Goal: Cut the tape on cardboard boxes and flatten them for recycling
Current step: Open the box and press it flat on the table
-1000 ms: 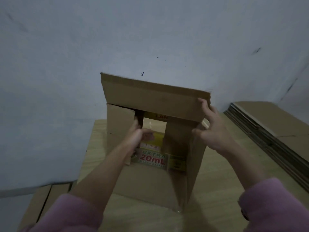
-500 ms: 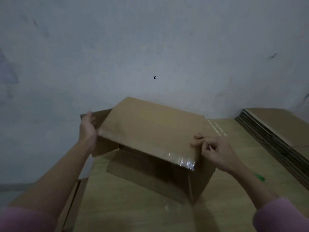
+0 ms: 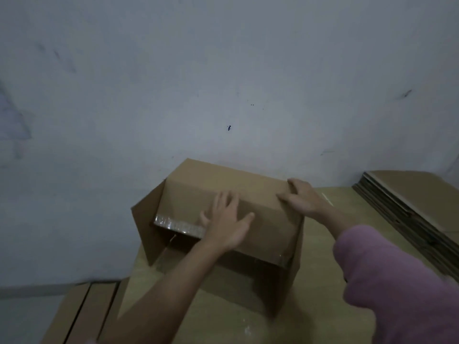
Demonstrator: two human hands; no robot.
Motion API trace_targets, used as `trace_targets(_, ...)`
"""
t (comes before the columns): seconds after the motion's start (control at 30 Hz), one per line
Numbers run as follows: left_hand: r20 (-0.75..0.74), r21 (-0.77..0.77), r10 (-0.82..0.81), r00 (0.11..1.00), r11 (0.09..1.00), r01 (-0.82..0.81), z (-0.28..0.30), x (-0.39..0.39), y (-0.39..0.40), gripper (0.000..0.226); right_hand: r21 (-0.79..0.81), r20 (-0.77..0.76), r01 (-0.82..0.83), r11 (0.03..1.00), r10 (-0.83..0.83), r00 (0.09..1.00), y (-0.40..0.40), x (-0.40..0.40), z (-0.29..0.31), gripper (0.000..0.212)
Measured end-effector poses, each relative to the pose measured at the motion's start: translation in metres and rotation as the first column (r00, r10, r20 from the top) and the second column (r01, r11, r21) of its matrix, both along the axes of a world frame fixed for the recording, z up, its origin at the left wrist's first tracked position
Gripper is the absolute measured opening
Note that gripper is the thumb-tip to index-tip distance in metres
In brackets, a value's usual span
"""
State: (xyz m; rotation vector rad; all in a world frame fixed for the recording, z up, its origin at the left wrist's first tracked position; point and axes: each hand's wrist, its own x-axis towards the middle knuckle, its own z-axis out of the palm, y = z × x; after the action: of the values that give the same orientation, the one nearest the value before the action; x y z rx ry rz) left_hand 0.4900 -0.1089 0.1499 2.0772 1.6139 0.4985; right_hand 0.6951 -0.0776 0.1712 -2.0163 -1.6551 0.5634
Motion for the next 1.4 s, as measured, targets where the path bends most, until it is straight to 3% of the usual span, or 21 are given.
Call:
trace_targets(0.13, -0.137, -0.085, -0.056, 0.989, 0.995, 0.045, 0.003, -0.001, 0.022, 0.062, 0.084, 0.101, 0.093, 0.992, -0.101, 0.99, -0.018, -0.005, -0.003, 0.066)
trace_targets(0.23, -0.29, -0.091, -0.101, 0.952, 0.993, 0.078, 0.009, -0.012, 0.043, 0.063, 0.173, 0.197, 0.074, 0.982, -0.108, 0.974, -0.045, -0.022, -0.005, 0.06)
trace_targets(0.27, -0.354, -0.087, -0.108, 0.929, 0.993, 0.082, 0.012, -0.015, 0.049, 0.063, 0.2, 0.17, 0.022, 0.98, -0.057, 0.984, -0.054, -0.029, -0.008, 0.052)
trace_targets(0.33, -0.438, -0.036, -0.11, 0.892, 0.994, 0.105, 0.022, -0.018, 0.054, 0.06, 0.222, -0.055, -0.142, 0.965, 0.158, 0.986, -0.069, -0.043, -0.017, 0.041)
trace_targets(0.4, -0.423, 0.071, -0.12, 0.898, 0.984, 0.165, 0.031, -0.019, 0.049, 0.045, 0.247, -0.327, -0.204, 0.947, 0.28, 0.903, -0.074, -0.052, -0.032, 0.036)
trace_targets(0.43, -0.382, 0.109, -0.14, 0.913, 0.975, 0.195, 0.035, -0.018, 0.043, 0.04, 0.237, -0.441, -0.154, 0.959, 0.248, 0.863, -0.072, -0.055, -0.039, 0.028)
trace_targets(0.5, -0.311, 0.102, -0.198, 0.93, 0.965, 0.24, 0.036, -0.016, 0.024, 0.045, 0.097, -0.621, 0.038, 0.995, 0.031, 0.783, -0.068, -0.063, -0.054, 0.008)
trace_targets(0.57, -0.348, 0.077, -0.238, 0.907, 0.957, 0.28, 0.031, -0.015, 0.005, 0.064, -0.151, -0.779, 0.135, 0.979, -0.202, 0.593, -0.065, -0.072, -0.067, 0.037)
trace_targets(0.63, -0.427, 0.08, -0.27, 0.863, 0.94, 0.333, 0.022, -0.018, -0.005, 0.077, -0.302, -0.847, 0.124, 0.945, -0.326, 0.421, -0.068, -0.077, -0.074, 0.051)
trace_targets(0.73, -0.382, 0.042, -0.358, 0.852, 0.914, 0.403, 0.015, -0.039, 0.006, 0.086, -0.219, -0.912, 0.192, 0.957, -0.271, 0.309, -0.079, -0.075, -0.071, 0.049)
trace_targets(0.8, -0.259, -0.024, -0.466, 0.846, 0.879, 0.477, 0.015, -0.054, 0.018, 0.088, -0.099, -0.915, 0.271, 0.957, -0.195, 0.354, -0.087, -0.071, -0.062, 0.068)
trace_targets(0.87, -0.154, -0.048, -0.546, 0.823, 0.836, 0.546, 0.016, -0.063, 0.026, 0.086, 0.026, -0.865, 0.319, 0.947, -0.139, 0.483, -0.094, -0.07, -0.046, 0.073)
trace_targets(0.93, -0.098, -0.022, -0.579, 0.81, 0.815, 0.58, 0.016, -0.065, 0.027, 0.079, 0.125, -0.826, 0.333, 0.935, -0.088, 0.557, -0.097, -0.071, -0.023, 0.053)
trace_targets(1.0, 0.034, 0.08, -0.593, 0.805, 0.804, 0.589, 0.018, -0.064, 0.022, 0.076, 0.145, -0.83, 0.281, 0.949, -0.038, 0.557, -0.094, -0.073, 0.002, 0.035)
trace_targets(1.07, 0.193, 0.2, -0.636, 0.748, 0.771, 0.604, 0.02, -0.06, 0.009, 0.078, 0.135, -0.851, 0.238, 0.962, -0.011, 0.525, -0.083, -0.073, 0.019, 0.037)
trace_targets(1.13, 0.221, 0.286, -0.655, 0.722, 0.752, 0.594, 0.018, -0.054, -0.004, 0.074, 0.122, -0.916, 0.194, 0.973, 0.035, 0.4, -0.073, -0.076, 0.027, 0.05)
trace_targets(1.23, 0.373, 0.33, -0.47, 0.8, 0.873, 0.358, 0.008, -0.045, -0.009, 0.047, 0.113, -0.981, 0.128, 0.985, 0.091, 0.171, -0.068, -0.081, 0.014, 0.048)
trace_targets(1.27, 0.465, 0.276, -0.352, 0.812, 0.929, 0.245, 0.009, -0.042, -0.009, 0.045, 0.094, -0.978, 0.14, 0.986, 0.065, 0.197, -0.066, -0.084, 0.002, 0.039)
trace_targets(1.3, 0.538, 0.212, -0.254, 0.804, 0.964, 0.162, 0.009, -0.04, -0.009, 0.04, 0.059, -0.955, 0.165, 0.985, 0.008, 0.295, -0.064, -0.087, -0.009, 0.031)
trace_targets(1.37, 0.61, 0.151, -0.153, 0.777, 0.986, 0.075, 0.009, -0.038, -0.01, 0.027, -0.01, -0.855, 0.142, 0.99, -0.082, 0.512, -0.065, -0.093, -0.031, 0.051)
trace_targets(1.4, 0.622, 0.14, -0.134, 0.771, 0.988, 0.059, 0.009, -0.036, -0.011, 0.026, -0.031, -0.813, 0.085, 0.996, -0.075, 0.578, -0.066, -0.096, -0.038, 0.06)
